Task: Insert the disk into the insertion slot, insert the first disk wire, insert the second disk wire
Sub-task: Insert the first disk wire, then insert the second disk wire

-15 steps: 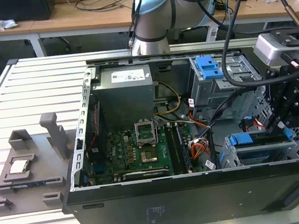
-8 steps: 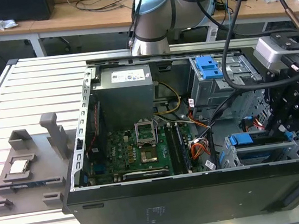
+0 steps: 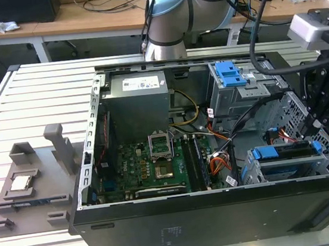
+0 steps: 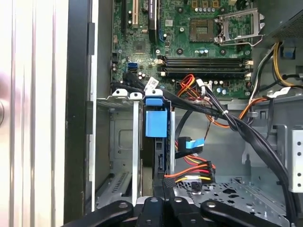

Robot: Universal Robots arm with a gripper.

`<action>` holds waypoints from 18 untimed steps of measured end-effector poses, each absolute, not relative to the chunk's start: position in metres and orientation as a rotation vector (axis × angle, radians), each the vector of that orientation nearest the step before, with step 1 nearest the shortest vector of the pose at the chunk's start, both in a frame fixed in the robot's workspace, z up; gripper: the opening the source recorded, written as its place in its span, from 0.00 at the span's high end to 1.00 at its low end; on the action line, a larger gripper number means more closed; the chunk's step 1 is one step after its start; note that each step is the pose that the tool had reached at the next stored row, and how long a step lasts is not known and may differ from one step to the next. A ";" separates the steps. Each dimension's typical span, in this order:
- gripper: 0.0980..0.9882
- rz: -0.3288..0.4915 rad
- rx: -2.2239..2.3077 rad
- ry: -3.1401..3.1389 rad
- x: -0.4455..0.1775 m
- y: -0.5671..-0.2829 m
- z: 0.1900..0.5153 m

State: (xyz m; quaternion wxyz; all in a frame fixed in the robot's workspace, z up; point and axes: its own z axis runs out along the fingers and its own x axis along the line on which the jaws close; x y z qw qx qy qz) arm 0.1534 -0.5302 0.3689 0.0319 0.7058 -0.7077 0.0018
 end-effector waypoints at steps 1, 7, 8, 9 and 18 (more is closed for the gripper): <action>0.99 0.007 2.173 -2.179 0.153 -0.530 0.373; 0.99 0.007 2.173 -2.179 0.153 -0.530 0.376; 0.99 0.007 2.173 -2.179 0.153 -0.530 0.376; 0.99 0.007 2.173 -2.179 0.153 -0.530 0.376; 0.77 0.007 2.173 -2.178 0.153 -0.530 0.377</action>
